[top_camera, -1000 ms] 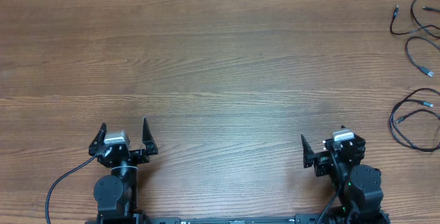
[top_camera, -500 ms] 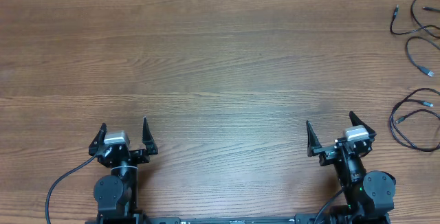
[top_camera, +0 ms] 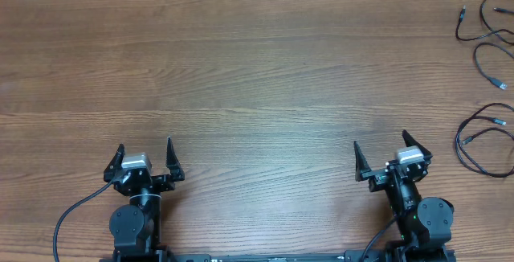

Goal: Untangle cables

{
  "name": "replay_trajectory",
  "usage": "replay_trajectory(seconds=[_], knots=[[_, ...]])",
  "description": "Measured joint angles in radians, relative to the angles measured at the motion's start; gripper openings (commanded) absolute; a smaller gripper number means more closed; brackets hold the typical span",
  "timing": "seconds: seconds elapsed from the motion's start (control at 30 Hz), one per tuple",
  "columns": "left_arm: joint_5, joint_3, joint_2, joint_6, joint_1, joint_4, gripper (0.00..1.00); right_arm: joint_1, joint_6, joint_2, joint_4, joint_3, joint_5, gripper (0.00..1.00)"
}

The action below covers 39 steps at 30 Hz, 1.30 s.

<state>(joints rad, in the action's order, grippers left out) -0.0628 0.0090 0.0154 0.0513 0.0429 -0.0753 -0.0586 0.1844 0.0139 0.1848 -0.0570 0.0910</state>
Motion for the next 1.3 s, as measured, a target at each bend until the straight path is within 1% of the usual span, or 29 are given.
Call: replay_trajectory(seconds=[0.27,0.47,0.57,0.7,1.3], knots=[[0.000,0.000,0.000,0.000,0.000,0.000,1.00,0.019,0.000,0.000,-0.003,0.000,-0.100,1.00],[0.000,0.000,0.000,0.000,0.000,0.000,1.00,0.020,-0.013,-0.001,-0.080,0.002,-0.132,1.00],[0.000,0.000,0.000,0.000,0.000,0.000,0.99,0.020,-0.073,-0.001,-0.045,0.002,-0.160,1.00],[0.000,0.000,0.000,0.000,0.000,0.000,1.00,0.023,-0.117,-0.001,-0.009,0.002,-0.184,1.00],[0.000,0.000,0.000,0.000,0.000,0.000,1.00,0.026,-0.144,-0.001,-0.008,0.002,-0.196,1.00]])
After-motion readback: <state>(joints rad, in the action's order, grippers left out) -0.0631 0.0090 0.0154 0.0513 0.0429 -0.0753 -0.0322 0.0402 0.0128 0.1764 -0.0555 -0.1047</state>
